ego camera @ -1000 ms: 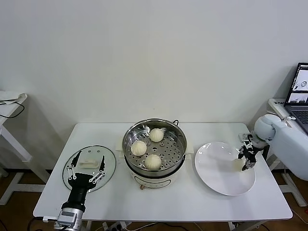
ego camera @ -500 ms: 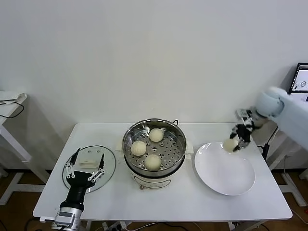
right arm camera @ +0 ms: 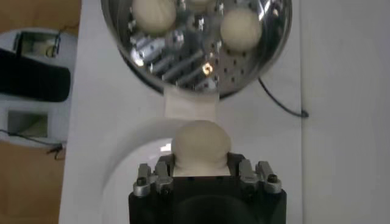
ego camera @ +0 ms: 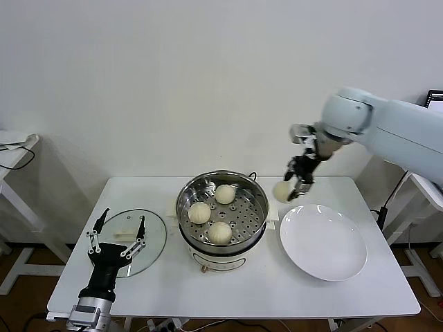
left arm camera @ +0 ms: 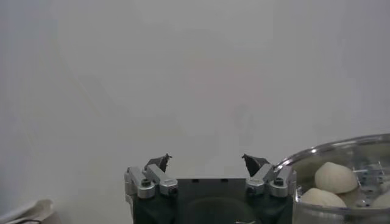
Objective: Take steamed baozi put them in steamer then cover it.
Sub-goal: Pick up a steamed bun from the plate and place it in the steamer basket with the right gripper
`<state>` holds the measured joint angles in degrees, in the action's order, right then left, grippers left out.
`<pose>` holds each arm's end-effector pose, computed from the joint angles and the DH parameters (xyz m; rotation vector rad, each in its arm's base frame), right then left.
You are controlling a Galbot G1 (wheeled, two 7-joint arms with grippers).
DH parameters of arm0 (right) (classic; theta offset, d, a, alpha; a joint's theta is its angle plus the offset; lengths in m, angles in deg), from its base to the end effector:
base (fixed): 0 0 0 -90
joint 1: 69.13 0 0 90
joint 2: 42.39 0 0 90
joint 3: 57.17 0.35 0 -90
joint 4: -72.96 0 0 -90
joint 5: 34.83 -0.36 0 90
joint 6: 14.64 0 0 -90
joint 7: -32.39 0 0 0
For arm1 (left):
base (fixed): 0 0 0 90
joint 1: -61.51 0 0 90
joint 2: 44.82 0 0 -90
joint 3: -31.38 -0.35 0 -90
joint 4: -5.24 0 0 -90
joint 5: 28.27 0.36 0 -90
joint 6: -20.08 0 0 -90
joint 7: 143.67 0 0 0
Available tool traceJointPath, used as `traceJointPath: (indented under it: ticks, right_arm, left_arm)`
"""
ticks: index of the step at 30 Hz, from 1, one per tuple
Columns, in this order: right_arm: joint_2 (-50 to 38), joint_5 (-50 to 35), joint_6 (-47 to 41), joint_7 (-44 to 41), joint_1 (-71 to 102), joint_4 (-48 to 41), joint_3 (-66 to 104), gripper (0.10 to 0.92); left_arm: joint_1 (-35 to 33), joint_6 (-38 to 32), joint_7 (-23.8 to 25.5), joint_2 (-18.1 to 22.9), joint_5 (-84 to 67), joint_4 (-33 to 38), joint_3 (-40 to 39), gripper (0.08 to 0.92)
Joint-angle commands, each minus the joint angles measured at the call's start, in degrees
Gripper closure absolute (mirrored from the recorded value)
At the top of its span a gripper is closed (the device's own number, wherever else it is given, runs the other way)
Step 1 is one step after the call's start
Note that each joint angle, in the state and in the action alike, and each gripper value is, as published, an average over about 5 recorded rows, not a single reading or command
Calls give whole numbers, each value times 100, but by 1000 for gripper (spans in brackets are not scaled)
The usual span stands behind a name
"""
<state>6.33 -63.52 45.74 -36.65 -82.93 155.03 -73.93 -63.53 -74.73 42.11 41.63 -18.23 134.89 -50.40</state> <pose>0.5349 -0.0071 0.0255 1.3932 -1.4000 1.2587 0.1571 0.0470 -0.2538 0.0433 2.9578 0.4819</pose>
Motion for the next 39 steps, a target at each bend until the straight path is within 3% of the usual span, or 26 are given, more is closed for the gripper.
traceJointPath:
  ticks: [1,10,39]
  right_arm:
    - [1543,-782,-474,182,-383,-242,-445,432]
    - [2304,-196,-355,67,235,-1126,-373,431]
    - [2037,862,-245,-53,1327,-1367,-113,431]
  left_arm:
    - [-25,4,-4,2,-30,167,34,177]
    - [-100,-17,-11,3,-12,212,79,177]
    - [-60,-8,-10,-8,19,85,73,177]
